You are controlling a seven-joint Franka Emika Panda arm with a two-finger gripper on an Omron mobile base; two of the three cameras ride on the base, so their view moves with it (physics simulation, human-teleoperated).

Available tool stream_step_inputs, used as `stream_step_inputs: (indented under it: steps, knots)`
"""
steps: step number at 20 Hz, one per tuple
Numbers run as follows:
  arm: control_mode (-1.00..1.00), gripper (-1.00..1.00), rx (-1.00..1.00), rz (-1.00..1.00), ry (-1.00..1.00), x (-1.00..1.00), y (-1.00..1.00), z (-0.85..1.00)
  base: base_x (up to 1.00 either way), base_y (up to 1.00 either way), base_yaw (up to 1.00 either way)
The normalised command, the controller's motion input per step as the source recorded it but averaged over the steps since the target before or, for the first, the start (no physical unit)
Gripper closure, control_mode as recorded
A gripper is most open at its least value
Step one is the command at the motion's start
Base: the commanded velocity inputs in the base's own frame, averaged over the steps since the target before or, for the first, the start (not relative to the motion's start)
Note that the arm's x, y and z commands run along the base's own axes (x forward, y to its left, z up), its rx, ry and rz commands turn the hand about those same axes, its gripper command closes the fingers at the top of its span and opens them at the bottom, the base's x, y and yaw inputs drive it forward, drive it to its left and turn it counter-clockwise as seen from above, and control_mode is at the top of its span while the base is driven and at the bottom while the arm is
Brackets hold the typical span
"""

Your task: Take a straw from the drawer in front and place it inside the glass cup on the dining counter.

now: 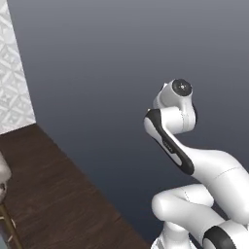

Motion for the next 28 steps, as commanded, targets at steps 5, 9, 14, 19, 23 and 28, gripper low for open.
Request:
stream_step_inputs:
  steps: [5,9,14,19,23,28]
  knots:
    - [1.0,1.0,0.0,0.0,0.0,0.0,0.0,0.0,0.91,-0.39,0.58]
    - [1.0,1.0,0.0,0.0,0.0,0.0,0.0,0.0,1.0,-0.4,0.53]
    - [1.0,1.0,0.0,0.0,0.0,0.0,0.0,0.0,1.0,-0.41,0.44]
    - [1.0,1.0,0.0,0.0,0.0,0.0,0.0,0.0,1.0,-0.38,0.37]
    - [1.0,1.0,0.0,0.0,0.0,0.0,0.0,0.0,1.0,-0.4,0.39]
    - [1.0,1.0,0.0,0.0,0.0,0.0,0.0,0.0,1.0,-0.44,0.41]
